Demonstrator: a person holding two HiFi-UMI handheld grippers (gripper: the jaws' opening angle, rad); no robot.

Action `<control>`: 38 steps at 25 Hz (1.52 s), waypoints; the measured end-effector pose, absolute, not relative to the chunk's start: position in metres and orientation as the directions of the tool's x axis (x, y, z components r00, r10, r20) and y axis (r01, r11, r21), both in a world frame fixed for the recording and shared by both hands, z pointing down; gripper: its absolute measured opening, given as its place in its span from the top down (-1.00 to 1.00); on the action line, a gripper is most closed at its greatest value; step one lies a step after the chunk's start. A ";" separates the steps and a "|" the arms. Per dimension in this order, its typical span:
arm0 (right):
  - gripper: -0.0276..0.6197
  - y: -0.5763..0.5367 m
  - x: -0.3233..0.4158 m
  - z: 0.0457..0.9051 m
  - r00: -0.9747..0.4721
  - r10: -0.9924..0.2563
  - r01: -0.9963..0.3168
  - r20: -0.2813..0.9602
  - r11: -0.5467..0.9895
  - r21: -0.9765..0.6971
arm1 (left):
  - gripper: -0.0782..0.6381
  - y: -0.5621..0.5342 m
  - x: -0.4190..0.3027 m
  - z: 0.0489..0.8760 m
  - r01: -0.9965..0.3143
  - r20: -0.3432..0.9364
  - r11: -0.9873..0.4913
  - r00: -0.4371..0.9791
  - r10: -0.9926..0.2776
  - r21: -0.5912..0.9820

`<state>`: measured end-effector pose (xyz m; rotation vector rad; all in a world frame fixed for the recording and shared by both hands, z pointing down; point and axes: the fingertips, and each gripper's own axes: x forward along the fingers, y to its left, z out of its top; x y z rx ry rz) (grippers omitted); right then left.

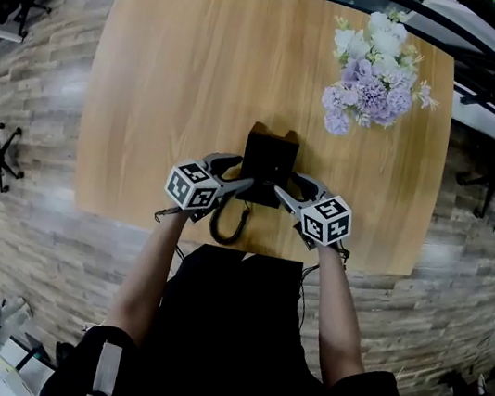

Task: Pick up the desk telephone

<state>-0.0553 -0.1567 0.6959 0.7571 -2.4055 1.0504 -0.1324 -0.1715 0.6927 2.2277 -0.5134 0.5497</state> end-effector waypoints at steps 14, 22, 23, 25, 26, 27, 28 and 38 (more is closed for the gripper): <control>0.23 -0.164 -0.062 0.709 -0.765 -0.299 -0.630 0.571 0.533 -0.565 | 0.06 -0.174 -0.119 0.705 -0.492 0.507 -0.570 0.849 -0.148 0.658; 0.23 -0.164 -0.065 0.714 -0.772 -0.281 -0.623 0.571 0.516 -0.588 | 0.06 -0.171 -0.107 0.710 -0.458 0.486 -0.566 0.867 -0.112 0.686; 0.23 -0.164 -0.065 0.715 -0.778 -0.278 -0.618 0.564 0.505 -0.603 | 0.06 -0.172 -0.106 0.709 -0.455 0.483 -0.564 0.869 -0.111 0.689; 0.23 -0.163 -0.066 0.716 -0.790 -0.272 -0.606 0.550 0.479 -0.635 | 0.06 -0.173 -0.104 0.710 -0.453 0.482 -0.562 0.870 -0.107 0.692; 0.23 -0.163 -0.065 0.717 -0.794 -0.269 -0.602 0.546 0.470 -0.645 | 0.06 -0.173 -0.103 0.711 -0.452 0.482 -0.560 0.870 -0.105 0.694; 0.23 -0.163 -0.065 0.718 -0.796 -0.265 -0.600 0.544 0.466 -0.650 | 0.06 -0.173 -0.102 0.711 -0.453 0.482 -0.558 0.870 -0.105 0.695; 0.23 -0.162 -0.065 0.718 -0.797 -0.261 -0.598 0.544 0.466 -0.652 | 0.06 -0.174 -0.101 0.712 -0.455 0.484 -0.557 0.869 -0.105 0.695; 0.23 -0.162 -0.068 0.719 -0.812 -0.256 -0.582 0.525 0.429 -0.691 | 0.06 -0.173 -0.098 0.717 -0.450 0.501 -0.566 0.862 -0.075 0.691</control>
